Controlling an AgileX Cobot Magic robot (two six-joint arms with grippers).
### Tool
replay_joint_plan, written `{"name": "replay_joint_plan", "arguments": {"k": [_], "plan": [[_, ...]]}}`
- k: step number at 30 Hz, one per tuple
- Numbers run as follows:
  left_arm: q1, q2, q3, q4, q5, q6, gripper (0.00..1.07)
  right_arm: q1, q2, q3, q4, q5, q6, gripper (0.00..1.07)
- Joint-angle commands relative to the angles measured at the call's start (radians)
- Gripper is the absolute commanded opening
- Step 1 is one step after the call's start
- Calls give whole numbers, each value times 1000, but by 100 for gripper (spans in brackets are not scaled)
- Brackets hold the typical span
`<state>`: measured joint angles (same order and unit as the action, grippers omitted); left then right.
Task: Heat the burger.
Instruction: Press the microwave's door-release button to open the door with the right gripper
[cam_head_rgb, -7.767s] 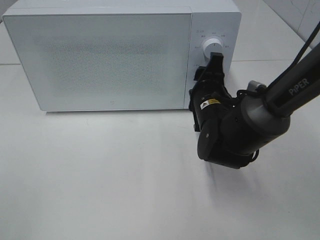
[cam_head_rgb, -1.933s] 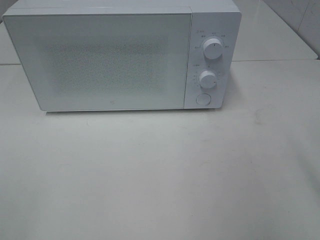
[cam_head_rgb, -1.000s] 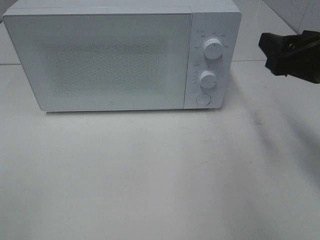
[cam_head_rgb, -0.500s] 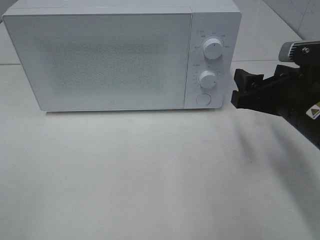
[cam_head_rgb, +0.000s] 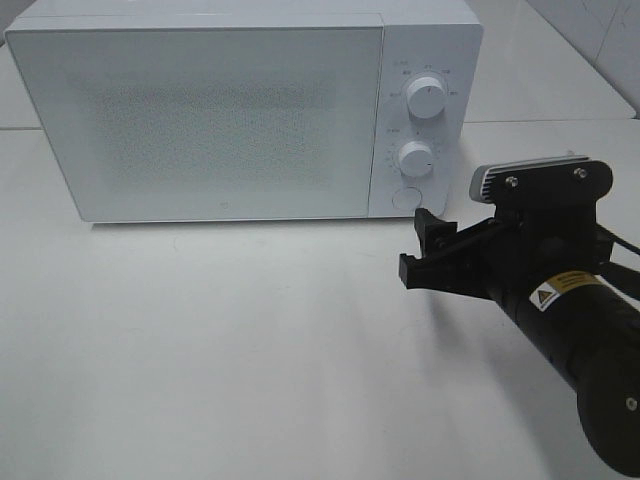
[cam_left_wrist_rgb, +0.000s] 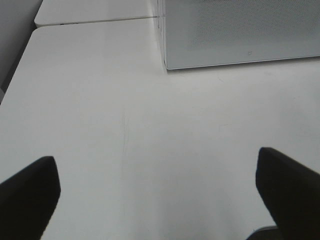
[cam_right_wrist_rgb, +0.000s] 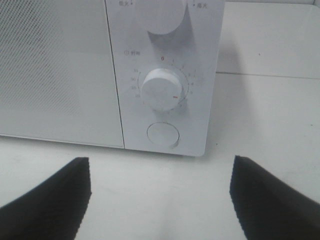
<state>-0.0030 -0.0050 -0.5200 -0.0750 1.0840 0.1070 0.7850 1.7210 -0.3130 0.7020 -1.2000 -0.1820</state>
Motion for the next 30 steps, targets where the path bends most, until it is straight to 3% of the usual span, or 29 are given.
{"name": "replay_joint_plan", "arguments": {"k": [1, 10, 22, 27, 30], "plan": [[-1, -7, 3, -2, -12, 0, 101, 34, 4, 0, 53, -120, -9, 75], [-1, -7, 3, -2, -12, 0, 101, 60, 4, 0, 80, -118, 78, 75], [-1, -7, 3, -2, -12, 0, 101, 60, 4, 0, 80, -68, 742, 73], [-1, -7, 3, -2, -12, 0, 101, 60, 4, 0, 80, -67, 1178, 61], [-1, -7, 3, -2, -12, 0, 101, 60, 4, 0, 80, -67, 1302, 54]]}}
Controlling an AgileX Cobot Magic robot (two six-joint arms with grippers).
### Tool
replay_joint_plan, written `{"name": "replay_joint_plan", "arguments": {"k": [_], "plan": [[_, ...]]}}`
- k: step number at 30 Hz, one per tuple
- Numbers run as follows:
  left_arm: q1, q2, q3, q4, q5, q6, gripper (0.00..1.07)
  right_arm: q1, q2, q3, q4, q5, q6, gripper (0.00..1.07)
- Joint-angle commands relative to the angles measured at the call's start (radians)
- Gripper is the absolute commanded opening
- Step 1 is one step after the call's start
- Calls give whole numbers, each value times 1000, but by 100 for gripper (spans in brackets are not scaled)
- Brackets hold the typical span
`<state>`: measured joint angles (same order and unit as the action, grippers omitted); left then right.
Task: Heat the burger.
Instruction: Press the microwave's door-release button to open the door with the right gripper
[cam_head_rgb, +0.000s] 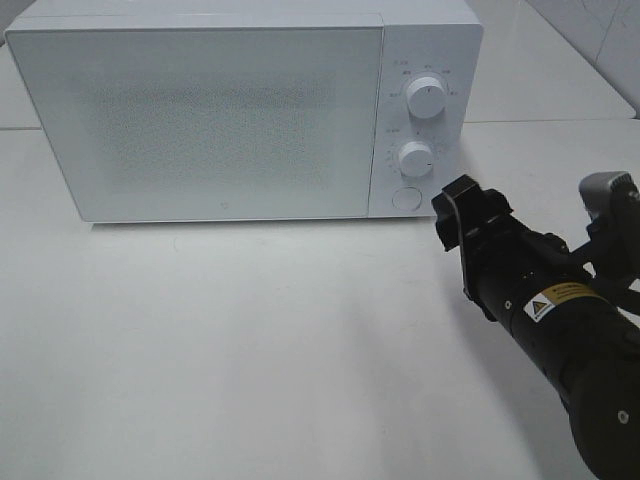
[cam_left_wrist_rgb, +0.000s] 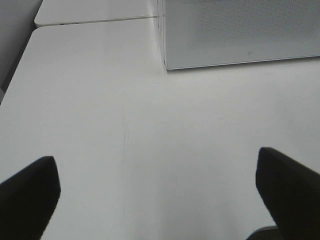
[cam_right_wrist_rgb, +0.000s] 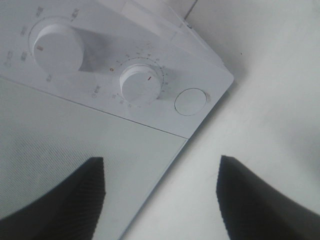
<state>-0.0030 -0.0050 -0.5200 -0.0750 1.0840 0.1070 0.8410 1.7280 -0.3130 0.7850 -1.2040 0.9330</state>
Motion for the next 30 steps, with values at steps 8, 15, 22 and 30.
{"name": "replay_joint_plan", "arguments": {"k": [8, 15, 22, 30], "plan": [[-1, -7, 3, -2, -12, 0, 101, 4, -3, 0, -6, -56, 497, 19], [-1, -7, 3, -2, -12, 0, 101, 1, -3, 0, -3, -30, 495, 0], [-1, -7, 3, -2, -12, 0, 101, 1, 73, -19, 48, -31, 503, 0], [-1, -7, 3, -2, -12, 0, 101, 1, 168, -103, 41, -33, 508, 0]]}}
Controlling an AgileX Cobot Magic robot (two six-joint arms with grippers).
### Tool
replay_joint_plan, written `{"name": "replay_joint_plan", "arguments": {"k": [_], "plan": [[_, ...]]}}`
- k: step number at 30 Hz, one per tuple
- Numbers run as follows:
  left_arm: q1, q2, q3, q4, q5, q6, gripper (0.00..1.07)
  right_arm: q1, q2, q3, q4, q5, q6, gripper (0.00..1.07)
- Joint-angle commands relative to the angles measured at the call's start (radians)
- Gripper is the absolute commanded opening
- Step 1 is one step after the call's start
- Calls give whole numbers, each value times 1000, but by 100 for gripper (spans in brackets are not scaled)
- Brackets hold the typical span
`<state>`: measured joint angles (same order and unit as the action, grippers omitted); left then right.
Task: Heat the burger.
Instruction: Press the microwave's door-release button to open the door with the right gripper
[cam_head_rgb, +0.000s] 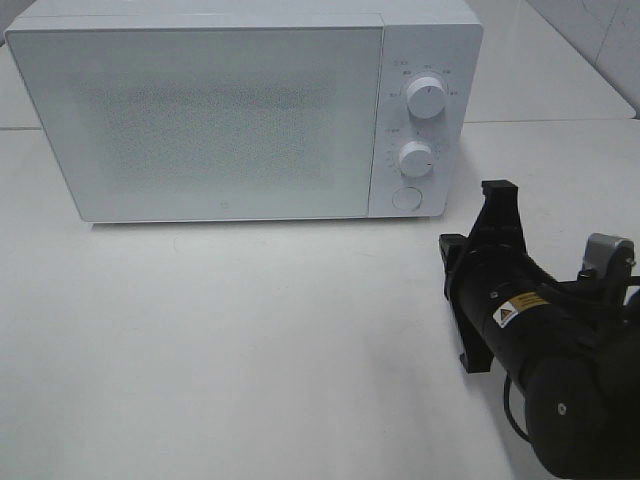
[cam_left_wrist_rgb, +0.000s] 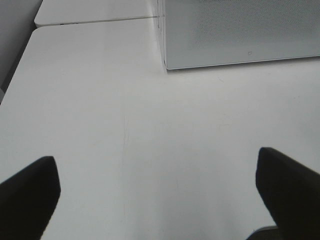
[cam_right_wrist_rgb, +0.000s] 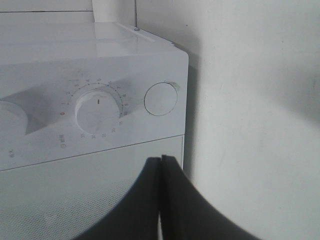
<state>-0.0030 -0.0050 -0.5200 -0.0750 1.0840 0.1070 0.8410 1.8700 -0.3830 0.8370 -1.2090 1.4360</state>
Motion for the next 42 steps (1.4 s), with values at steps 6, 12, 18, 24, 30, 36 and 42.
{"name": "replay_joint_plan", "arguments": {"k": [6, 12, 18, 24, 30, 36, 42], "plan": [[-1, -7, 3, -2, -12, 0, 101, -25, 84, -98, -34, -18, 2, 0], [-1, -7, 3, -2, -12, 0, 101, -102, 120, -165, -94, 33, 0, 0], [-1, -7, 3, -2, -12, 0, 101, -169, 128, -230, -122, 111, -41, 1], [-1, -7, 3, -2, -12, 0, 101, -205, 164, -283, -154, 138, -41, 0], [-1, -7, 3, -2, -12, 0, 101, -237, 209, -347, -170, 173, -41, 0], [-1, -7, 3, -2, -12, 0, 101, -270, 216, -384, -167, 211, -54, 0], [-1, -7, 3, -2, -12, 0, 101, -287, 243, -445, -165, 256, -64, 0]]}}
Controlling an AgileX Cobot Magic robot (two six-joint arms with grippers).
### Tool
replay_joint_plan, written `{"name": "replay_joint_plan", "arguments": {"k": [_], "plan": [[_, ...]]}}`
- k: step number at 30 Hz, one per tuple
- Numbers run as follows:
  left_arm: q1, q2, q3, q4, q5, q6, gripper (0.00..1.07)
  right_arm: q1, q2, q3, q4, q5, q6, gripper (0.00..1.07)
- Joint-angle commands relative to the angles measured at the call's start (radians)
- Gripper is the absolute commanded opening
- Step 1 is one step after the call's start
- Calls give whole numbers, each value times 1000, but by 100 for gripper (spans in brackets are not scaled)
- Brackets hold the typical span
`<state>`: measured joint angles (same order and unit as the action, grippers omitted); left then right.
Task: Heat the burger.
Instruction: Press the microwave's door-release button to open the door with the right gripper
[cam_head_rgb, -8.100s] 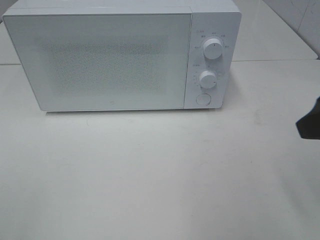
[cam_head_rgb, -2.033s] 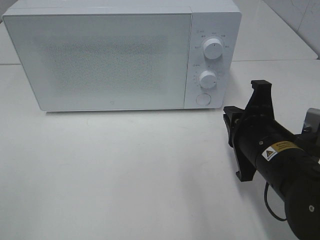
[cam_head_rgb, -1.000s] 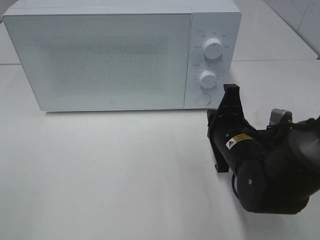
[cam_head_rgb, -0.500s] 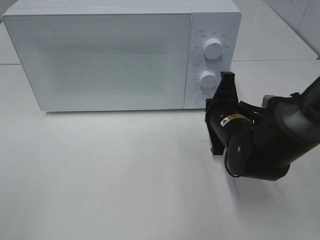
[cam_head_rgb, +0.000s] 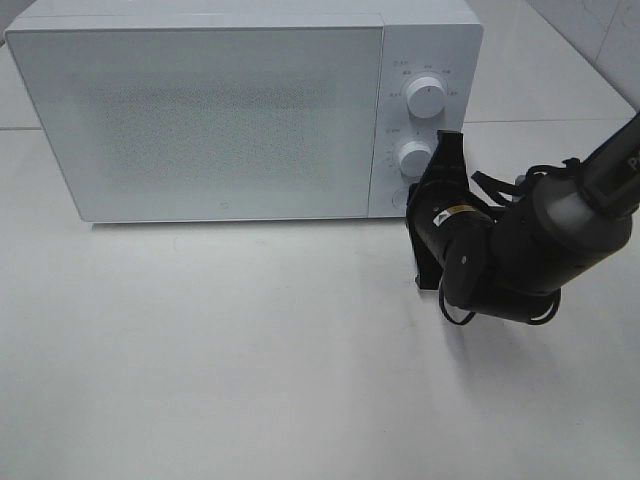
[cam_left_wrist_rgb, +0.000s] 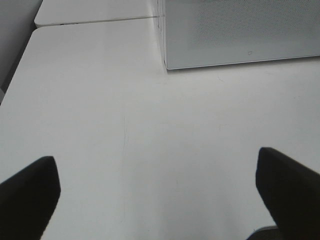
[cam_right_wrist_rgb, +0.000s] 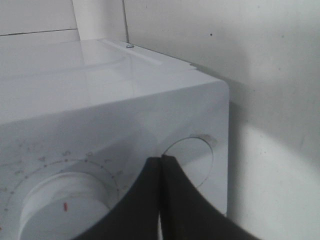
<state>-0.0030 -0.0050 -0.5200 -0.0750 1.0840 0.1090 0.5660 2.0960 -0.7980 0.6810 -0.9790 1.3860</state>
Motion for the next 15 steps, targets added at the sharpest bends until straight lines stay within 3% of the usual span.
{"name": "replay_joint_plan", "arguments": {"k": [1, 15], "plan": [[-1, -7, 3, -2, -12, -2, 101, -12, 17, -30, -9, 26, -14, 0], [-1, -7, 3, -2, -12, -2, 101, -15, 76, -74, 10, 32, 5, 0]]}}
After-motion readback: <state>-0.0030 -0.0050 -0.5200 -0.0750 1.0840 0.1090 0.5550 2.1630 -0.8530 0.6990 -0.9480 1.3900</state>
